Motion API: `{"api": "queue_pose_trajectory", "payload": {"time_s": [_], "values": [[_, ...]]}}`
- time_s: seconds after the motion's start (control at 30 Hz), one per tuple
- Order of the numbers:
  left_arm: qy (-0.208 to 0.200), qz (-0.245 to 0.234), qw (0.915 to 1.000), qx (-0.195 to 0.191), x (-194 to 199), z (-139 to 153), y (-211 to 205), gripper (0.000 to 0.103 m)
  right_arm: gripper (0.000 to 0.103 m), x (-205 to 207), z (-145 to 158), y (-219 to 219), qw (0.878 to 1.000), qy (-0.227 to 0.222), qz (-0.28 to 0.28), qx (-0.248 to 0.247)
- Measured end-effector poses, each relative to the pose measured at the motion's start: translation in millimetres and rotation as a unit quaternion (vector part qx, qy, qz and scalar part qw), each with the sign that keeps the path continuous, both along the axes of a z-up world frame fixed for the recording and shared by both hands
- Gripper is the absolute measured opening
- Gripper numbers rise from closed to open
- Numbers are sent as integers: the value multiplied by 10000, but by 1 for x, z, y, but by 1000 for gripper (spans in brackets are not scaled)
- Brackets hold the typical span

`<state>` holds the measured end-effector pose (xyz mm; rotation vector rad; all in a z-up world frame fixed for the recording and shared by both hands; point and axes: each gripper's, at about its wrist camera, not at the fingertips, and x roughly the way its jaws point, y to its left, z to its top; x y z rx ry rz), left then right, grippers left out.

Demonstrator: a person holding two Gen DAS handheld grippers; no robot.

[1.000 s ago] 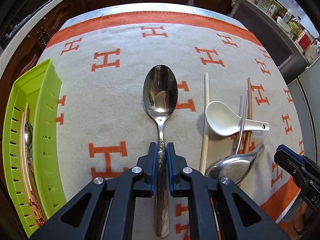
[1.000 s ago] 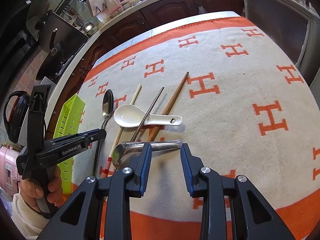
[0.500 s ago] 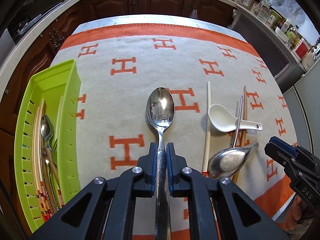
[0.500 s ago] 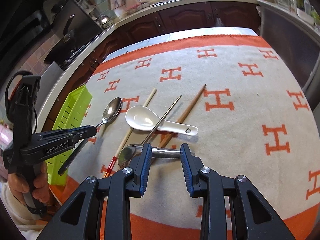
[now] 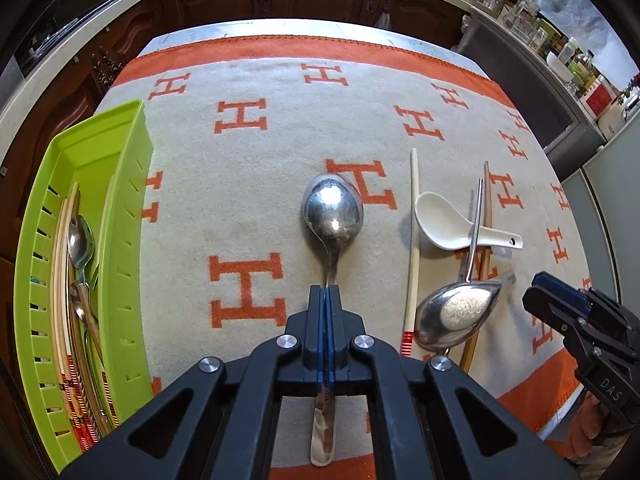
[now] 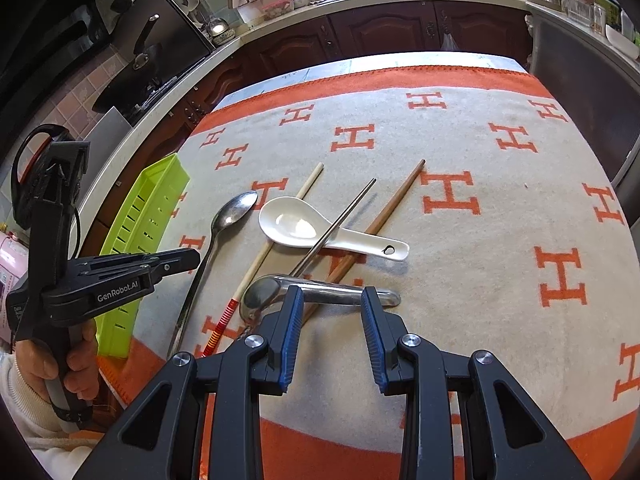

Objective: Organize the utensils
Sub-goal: 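Lift the spoon with the left tool while the right tool reaches the large metal spoon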

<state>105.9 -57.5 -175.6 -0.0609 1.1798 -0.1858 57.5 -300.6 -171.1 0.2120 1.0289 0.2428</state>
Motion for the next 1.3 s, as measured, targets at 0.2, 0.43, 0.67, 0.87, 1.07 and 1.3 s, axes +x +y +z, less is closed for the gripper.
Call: {"api": "queue_pose_trajectory", "payload": {"time_s": [0.2, 0.43, 0.67, 0.87, 1.07, 1.3], "values": [[-27, 188, 9997, -149, 7, 1, 9, 33, 30, -1, -2, 1, 10000, 29, 37, 14], [42, 25, 9998, -202, 20, -9, -4, 33, 30, -1, -3, 0, 10000, 67, 36, 61], [150, -46, 9972, -728, 32, -19, -4, 32, 30, -1, -5, -3, 10000, 85, 0, 52], [55, 23, 9942, -1076, 41, -25, 0, 14, 30, 1, -10, -6, 9998, 158, -60, 70], [-276, 143, 9949, -959, 39, -25, -8, 10, 30, 4, -12, -7, 9998, 191, -84, 54], [-635, -11, 9952, -741, 24, -5, -9, 0, 30, 4, -10, -6, 9999, 158, -54, 28]]}}
